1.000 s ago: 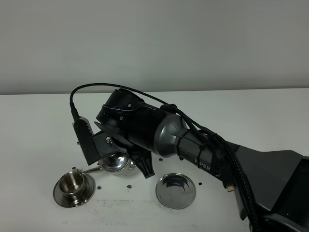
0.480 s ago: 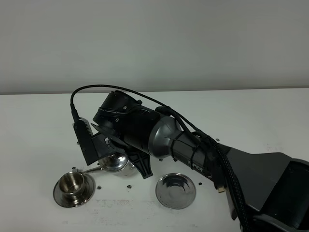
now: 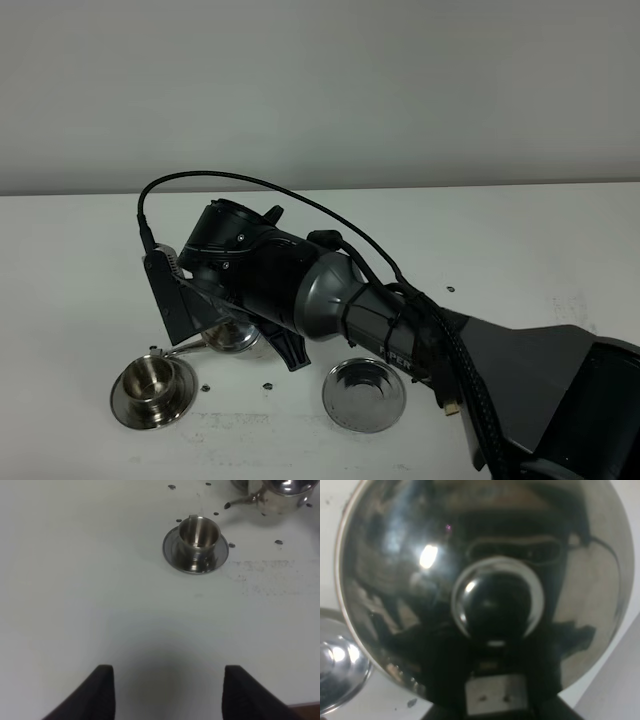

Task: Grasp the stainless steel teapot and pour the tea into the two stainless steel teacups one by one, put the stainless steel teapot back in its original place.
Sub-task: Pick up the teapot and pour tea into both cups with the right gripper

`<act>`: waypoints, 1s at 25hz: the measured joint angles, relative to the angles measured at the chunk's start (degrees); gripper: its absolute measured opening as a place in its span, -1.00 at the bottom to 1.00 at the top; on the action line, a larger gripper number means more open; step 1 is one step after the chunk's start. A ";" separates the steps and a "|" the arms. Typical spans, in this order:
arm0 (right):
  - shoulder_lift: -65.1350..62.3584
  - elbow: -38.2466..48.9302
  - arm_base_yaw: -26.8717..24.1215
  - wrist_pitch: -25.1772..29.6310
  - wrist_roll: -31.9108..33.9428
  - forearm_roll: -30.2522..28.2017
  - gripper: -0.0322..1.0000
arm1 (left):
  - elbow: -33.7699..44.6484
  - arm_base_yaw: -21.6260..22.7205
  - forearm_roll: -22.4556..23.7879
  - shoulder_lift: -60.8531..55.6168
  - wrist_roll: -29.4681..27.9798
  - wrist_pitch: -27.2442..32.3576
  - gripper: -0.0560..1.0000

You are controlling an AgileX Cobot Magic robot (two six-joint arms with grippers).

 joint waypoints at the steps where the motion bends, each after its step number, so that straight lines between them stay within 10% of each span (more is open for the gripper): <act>1: 0.00 -0.05 0.31 0.00 0.28 -0.35 -0.58 | 0.00 0.00 0.00 0.00 0.00 0.00 0.05; 25: 0.22 -0.05 2.54 -1.31 3.37 -4.15 -0.58 | 0.00 0.00 0.00 0.00 0.00 0.00 0.05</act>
